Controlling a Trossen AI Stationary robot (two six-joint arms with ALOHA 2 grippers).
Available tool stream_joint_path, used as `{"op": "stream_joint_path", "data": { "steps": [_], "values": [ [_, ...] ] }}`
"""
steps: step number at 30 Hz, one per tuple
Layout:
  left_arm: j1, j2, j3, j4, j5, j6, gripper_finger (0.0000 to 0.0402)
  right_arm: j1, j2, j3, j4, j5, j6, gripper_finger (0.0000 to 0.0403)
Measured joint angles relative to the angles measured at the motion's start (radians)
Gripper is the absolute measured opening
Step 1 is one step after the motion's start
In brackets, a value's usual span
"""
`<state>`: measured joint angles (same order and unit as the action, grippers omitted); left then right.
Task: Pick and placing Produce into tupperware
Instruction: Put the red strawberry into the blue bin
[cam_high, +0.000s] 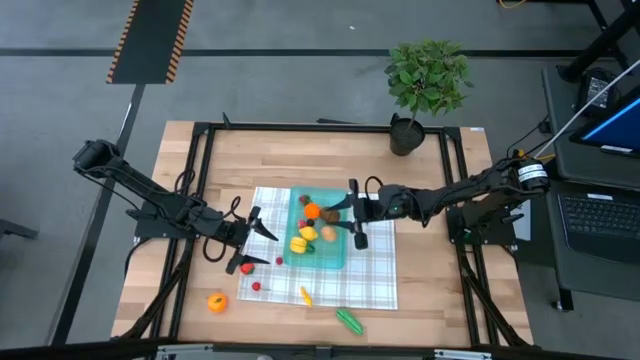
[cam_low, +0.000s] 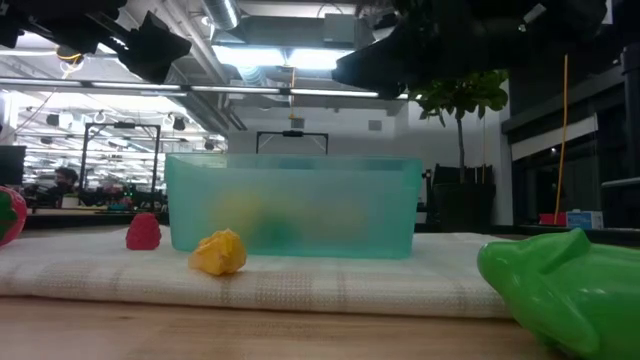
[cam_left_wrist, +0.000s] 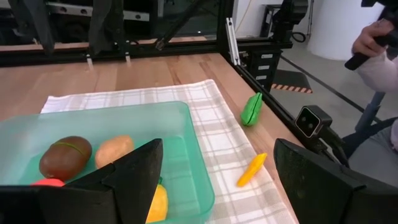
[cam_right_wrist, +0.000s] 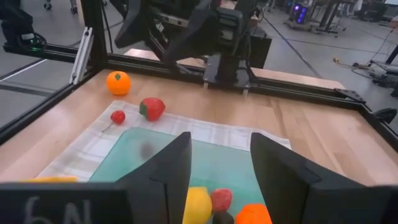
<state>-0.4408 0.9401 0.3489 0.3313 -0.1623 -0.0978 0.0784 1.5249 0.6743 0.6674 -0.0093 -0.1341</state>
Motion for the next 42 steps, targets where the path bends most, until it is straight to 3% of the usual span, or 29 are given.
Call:
{"op": "stream_joint_path", "data": {
  "steps": [17,27,29,36,42],
  "values": [
    [0.001,0.0,0.0,0.003,-0.02,0.022,0.03,0.0,0.0,0.0,0.025,0.0,0.028,0.0166],
    [-0.002,0.0,0.0,-0.014,-0.027,0.046,0.0353,0.0,0.0,0.0,0.024,0.0,0.026,0.0166],
    [-0.014,0.0,0.011,-0.078,-0.027,0.052,0.0354,0.0,0.0,0.0,0.024,0.0,0.026,0.0166],
    [-0.054,0.01,0.204,-0.601,-0.029,-0.082,0.035,0.0,0.0,0.0,0.024,0.0,0.027,0.0166],
    [-0.109,0.01,0.297,-0.687,-0.028,0.025,0.0349,0.0,0.0,0.001,0.023,0.0,0.028,0.0166]
  ]
}}
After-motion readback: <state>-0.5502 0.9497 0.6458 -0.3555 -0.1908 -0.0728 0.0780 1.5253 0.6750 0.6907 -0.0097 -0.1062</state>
